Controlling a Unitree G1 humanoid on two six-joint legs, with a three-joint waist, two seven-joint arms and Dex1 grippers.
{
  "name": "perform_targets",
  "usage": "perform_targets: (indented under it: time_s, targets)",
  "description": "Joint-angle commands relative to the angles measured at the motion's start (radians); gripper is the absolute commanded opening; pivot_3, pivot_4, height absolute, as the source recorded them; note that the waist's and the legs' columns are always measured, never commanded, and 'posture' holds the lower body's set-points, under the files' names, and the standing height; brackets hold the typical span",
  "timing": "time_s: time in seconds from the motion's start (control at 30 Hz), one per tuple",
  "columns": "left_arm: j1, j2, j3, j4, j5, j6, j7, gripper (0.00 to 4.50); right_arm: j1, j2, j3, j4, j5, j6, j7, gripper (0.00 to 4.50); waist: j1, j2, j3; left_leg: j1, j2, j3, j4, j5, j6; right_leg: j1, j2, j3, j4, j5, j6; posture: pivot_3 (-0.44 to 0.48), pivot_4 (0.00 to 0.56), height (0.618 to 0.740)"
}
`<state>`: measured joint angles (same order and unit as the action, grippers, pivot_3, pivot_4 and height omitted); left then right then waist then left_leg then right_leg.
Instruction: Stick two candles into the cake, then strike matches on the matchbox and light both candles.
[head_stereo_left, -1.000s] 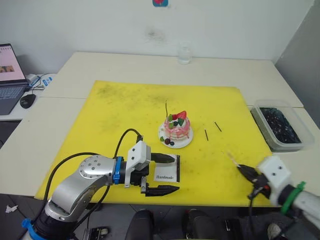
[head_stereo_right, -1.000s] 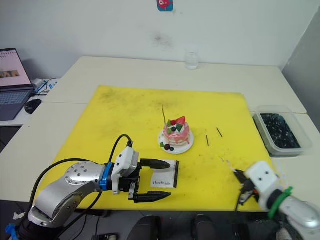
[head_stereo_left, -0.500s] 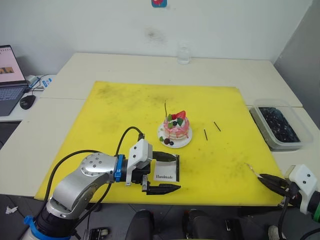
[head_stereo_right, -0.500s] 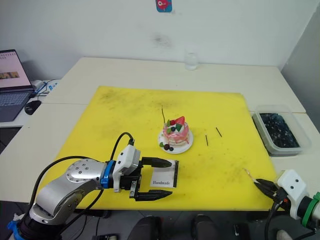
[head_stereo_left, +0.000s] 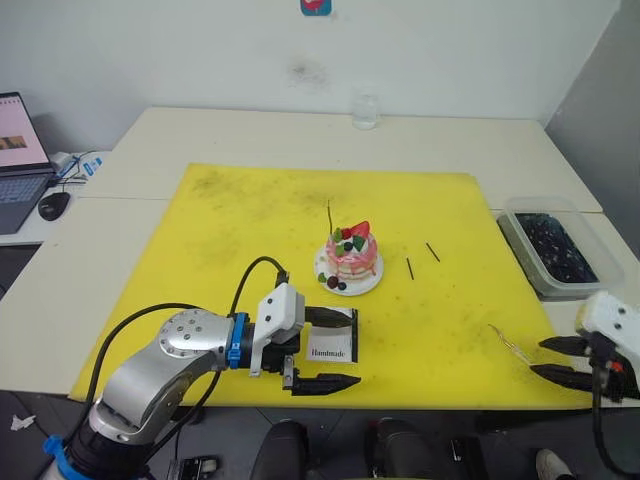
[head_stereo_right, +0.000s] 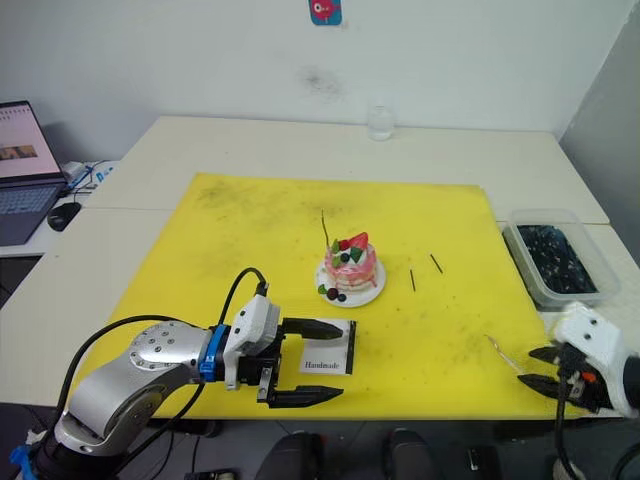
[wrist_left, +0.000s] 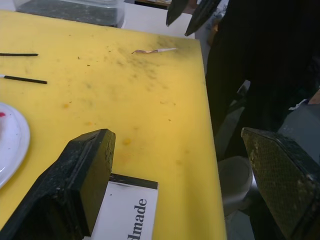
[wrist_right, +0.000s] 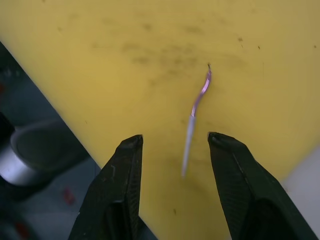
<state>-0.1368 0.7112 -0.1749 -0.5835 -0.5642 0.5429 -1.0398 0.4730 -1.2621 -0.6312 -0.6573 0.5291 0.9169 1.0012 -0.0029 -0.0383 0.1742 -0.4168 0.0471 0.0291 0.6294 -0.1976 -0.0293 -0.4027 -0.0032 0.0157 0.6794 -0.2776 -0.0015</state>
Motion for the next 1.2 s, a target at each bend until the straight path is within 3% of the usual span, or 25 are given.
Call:
perform_targets:
  time_s: [0.03, 0.2, 0.47, 1.2]
  targets:
    - [-0.001, 0.004, -0.022, -0.063, 0.001, -0.020, -0.007, 4.50, -0.113, -0.103, 0.081, -0.006, 0.044, 0.177, -0.032, 2.11, 0.000, 0.000, 0.000, 0.000, 0.000, 0.000, 0.000, 0.000, 0.000, 0.000, 0.000, 0.000, 0.000, 0.000, 0.000, 0.000, 0.150, 0.740]
    - [-0.003, -0.006, -0.053, -0.085, 0.021, -0.028, 0.010, 4.50, -0.277, -0.171, 0.309, 0.028, 0.055, 0.200, -0.039, 2.11, 0.003, 0.000, 0.000, -0.002, -0.001, 0.001, 0.000, 0.000, 0.000, -0.001, 0.000, 0.000, -0.002, 0.001, 0.002, 0.000, 0.150, 0.740]
    - [-0.013, -0.030, -0.079, -0.100, 0.029, -0.020, 0.051, 4.50, -0.466, -0.143, 0.528, 0.116, 0.018, 0.194, -0.059, 2.11, 0.000, 0.000, 0.001, -0.003, 0.000, 0.001, -0.001, 0.000, 0.000, -0.002, 0.000, 0.000, -0.001, 0.001, 0.005, 0.000, 0.150, 0.740]
    - [-0.034, -0.068, -0.111, -0.115, 0.036, 0.008, 0.105, 4.50, -0.577, -0.048, 0.629, 0.146, 0.035, 0.306, -0.096, 2.11, 0.000, 0.001, 0.000, -0.002, 0.000, 0.001, 0.000, 0.000, 0.000, -0.002, 0.002, 0.001, 0.000, 0.002, 0.006, 0.000, 0.150, 0.740]
